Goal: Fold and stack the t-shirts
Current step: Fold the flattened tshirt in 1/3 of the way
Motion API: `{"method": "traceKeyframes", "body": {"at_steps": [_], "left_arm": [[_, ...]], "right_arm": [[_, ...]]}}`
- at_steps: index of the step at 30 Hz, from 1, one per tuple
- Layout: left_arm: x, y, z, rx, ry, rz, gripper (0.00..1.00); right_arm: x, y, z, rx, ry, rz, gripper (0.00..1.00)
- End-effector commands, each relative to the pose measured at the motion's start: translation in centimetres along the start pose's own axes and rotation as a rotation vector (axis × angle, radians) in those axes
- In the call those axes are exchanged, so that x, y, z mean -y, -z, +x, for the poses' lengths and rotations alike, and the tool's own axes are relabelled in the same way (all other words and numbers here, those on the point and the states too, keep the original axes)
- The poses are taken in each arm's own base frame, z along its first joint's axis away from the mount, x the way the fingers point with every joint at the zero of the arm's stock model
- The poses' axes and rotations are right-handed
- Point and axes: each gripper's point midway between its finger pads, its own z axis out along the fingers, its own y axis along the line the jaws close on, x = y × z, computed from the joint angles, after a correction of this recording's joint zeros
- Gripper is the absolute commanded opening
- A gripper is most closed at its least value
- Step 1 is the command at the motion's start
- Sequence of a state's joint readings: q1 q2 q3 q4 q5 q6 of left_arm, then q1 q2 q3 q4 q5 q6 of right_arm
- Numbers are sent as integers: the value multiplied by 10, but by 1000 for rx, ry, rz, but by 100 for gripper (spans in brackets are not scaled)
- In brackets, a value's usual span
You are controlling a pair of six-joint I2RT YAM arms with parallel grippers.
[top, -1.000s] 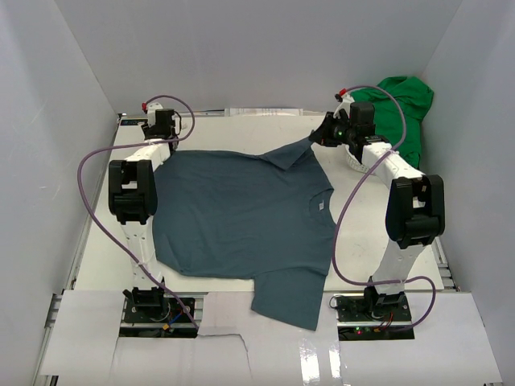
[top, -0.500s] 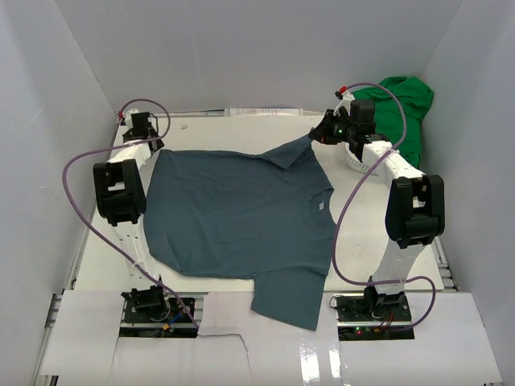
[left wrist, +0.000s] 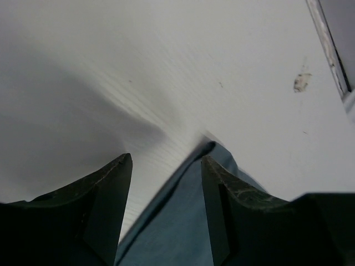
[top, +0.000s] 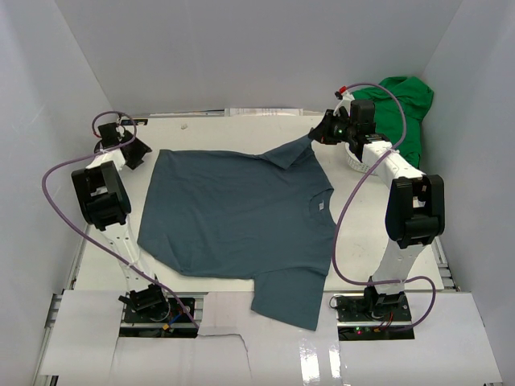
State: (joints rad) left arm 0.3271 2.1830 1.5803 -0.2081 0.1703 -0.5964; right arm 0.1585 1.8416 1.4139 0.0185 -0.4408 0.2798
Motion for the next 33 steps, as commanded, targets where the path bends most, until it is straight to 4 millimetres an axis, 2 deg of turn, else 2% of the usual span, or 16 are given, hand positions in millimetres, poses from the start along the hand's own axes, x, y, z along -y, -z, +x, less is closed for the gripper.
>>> {"method": "traceKeyframes", "body": {"at_steps": [1, 5, 8, 11, 18, 22, 29, 33], "left_arm": [[35, 8, -5, -47, 46, 163, 63], [36, 2, -4, -59, 6, 166, 62], [25, -7, 0, -71, -49, 121, 61], [22, -13, 5, -82, -65, 112, 61], [35, -24, 26, -128, -107, 115, 61], [42, -27, 29, -125, -155, 107, 60], [44, -29, 32, -122, -224, 75, 48], [38, -32, 37, -130, -230, 44, 46]], "right_arm": [[-4, 0, -18, 46, 33, -20, 8], [-4, -1, -17, 45, 32, -20, 8], [-5, -2, -18, 44, 32, -28, 8], [-5, -2, -18, 44, 32, -26, 8], [-3, -3, -16, 40, 27, -22, 8], [-2, -3, -15, 38, 27, -20, 8], [-2, -4, -14, 36, 24, -26, 8], [-3, -4, -13, 36, 24, -27, 8]]}}
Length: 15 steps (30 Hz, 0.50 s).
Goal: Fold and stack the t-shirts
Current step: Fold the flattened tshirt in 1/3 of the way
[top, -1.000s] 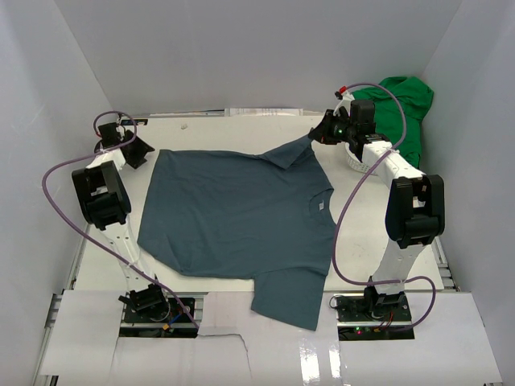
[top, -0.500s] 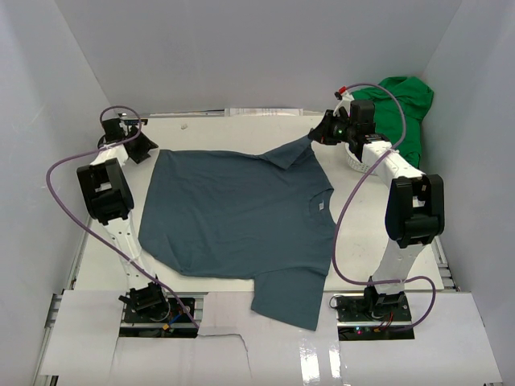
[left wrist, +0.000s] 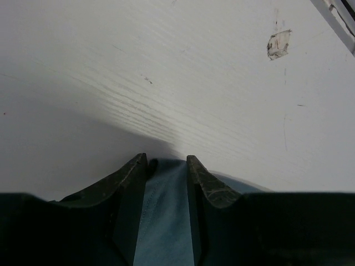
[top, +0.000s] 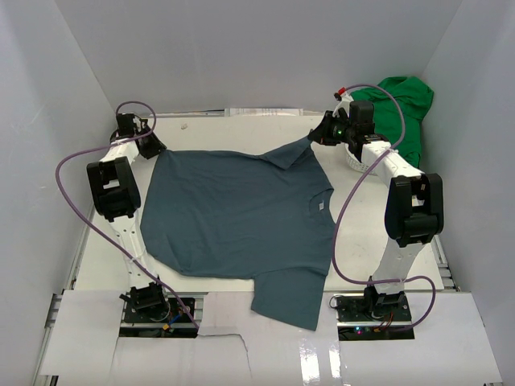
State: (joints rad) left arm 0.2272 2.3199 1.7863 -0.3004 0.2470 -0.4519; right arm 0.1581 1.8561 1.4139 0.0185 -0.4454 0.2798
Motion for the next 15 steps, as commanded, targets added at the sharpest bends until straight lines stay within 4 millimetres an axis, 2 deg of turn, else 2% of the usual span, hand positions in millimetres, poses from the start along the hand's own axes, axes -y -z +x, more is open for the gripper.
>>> {"method": "traceKeyframes", "body": {"at_steps": [1, 5, 8, 9, 11, 12, 15], "left_arm": [[-16, -2, 9, -33, -17, -71, 46], [-20, -6, 16, -49, -25, -90, 41], [-22, -9, 20, -61, -35, -98, 30], [-23, -10, 21, -66, -34, -98, 21], [-22, -12, 22, -72, -39, -92, 17], [-22, -13, 23, -79, -40, -88, 8], [-16, -16, 19, -83, -42, -68, 0]], "right_arm": [[-6, 0, -18, 48, 31, -26, 8], [-5, 0, -19, 50, 31, -22, 8], [-6, 1, -19, 49, 31, -22, 8], [-6, 1, -18, 48, 31, -23, 8], [-6, 1, -20, 52, 31, -21, 8], [-6, 1, -20, 52, 31, -21, 8], [-6, 1, -22, 52, 30, -19, 8]]}}
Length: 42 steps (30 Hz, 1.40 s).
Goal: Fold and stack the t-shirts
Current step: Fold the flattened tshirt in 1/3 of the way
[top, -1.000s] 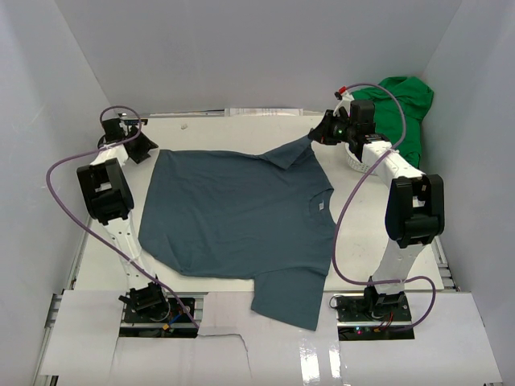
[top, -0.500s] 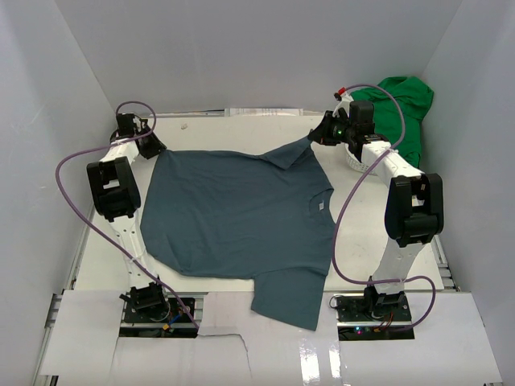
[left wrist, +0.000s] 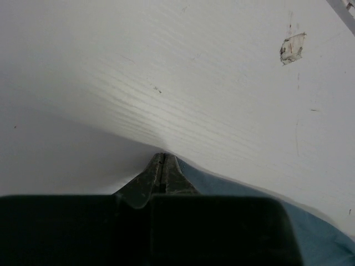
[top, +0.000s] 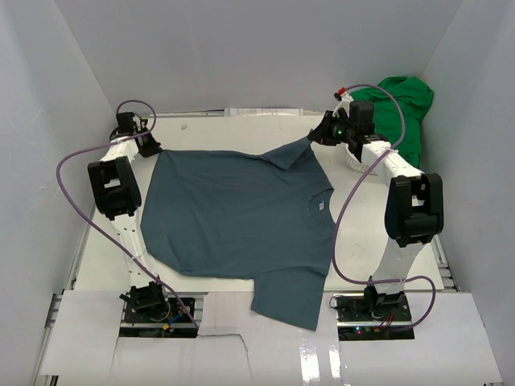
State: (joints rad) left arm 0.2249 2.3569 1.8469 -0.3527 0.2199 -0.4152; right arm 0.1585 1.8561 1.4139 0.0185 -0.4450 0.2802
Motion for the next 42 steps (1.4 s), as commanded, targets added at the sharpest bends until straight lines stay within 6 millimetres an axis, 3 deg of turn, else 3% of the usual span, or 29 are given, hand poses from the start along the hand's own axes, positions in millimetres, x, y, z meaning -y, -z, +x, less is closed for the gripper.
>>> {"method": "traceKeyframes", "body": {"at_steps": [1, 10, 19, 21, 28, 36, 42], "left_arm": [[-6, -10, 15, -61, -13, -23, 0], [19, 15, -9, 23, -33, 56, 0], [22, 23, -1, 28, -32, 73, 0], [20, 25, 3, 34, -31, 62, 0], [28, 42, -11, 97, -36, 68, 0], [50, 61, -26, 156, -62, 157, 0], [55, 69, -31, 200, -70, 184, 0]], "right_arm": [[-6, 1, -22, 54, 31, -18, 8], [-9, 0, -28, 59, 27, -28, 8], [-20, 11, -44, 77, 43, -39, 8], [-20, 13, -41, 74, 44, -35, 8], [-23, 23, -36, 74, 50, -26, 8], [-21, 28, -24, 59, 44, -18, 8], [-22, 32, -18, 49, 42, -17, 8]]}}
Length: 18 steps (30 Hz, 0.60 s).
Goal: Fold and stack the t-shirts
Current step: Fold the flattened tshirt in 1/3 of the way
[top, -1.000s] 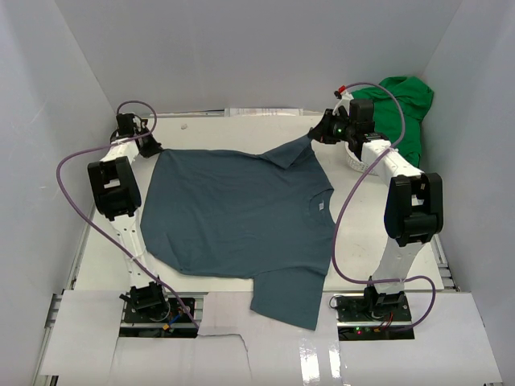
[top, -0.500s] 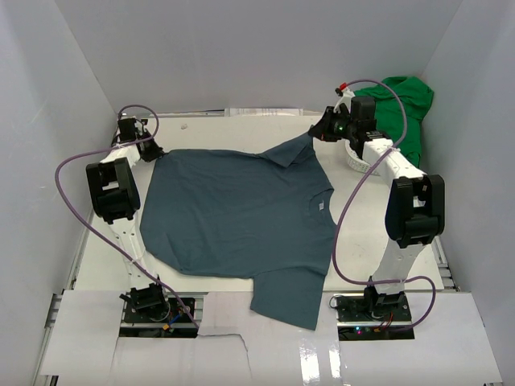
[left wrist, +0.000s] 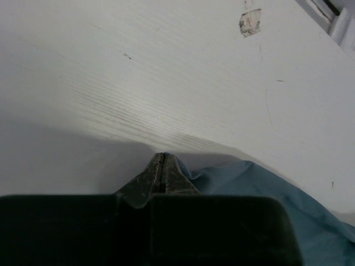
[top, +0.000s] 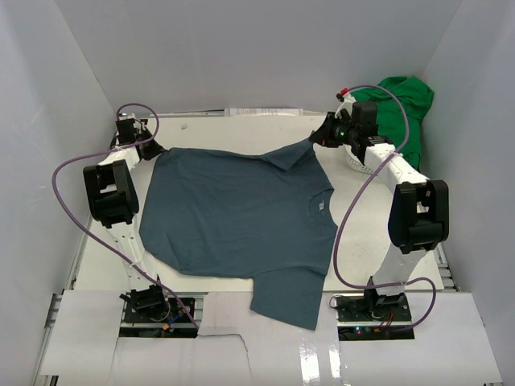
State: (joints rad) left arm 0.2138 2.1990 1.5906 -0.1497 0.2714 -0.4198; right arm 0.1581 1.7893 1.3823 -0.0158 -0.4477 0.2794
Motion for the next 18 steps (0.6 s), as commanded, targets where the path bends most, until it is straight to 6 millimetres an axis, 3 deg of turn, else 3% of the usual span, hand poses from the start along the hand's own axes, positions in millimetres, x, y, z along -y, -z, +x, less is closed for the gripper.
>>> {"method": "traceKeyframes", "body": {"at_steps": [1, 10, 18], "left_arm": [[39, 39, -43, 136, -47, 91, 0], [44, 57, -53, 195, -59, 89, 0], [39, 67, -53, 208, -56, 48, 0]], "right_arm": [[-12, 16, -15, 49, 40, -14, 8], [-11, 24, 0, 34, 25, -2, 8], [-19, 37, -6, 59, 39, 2, 8]]}}
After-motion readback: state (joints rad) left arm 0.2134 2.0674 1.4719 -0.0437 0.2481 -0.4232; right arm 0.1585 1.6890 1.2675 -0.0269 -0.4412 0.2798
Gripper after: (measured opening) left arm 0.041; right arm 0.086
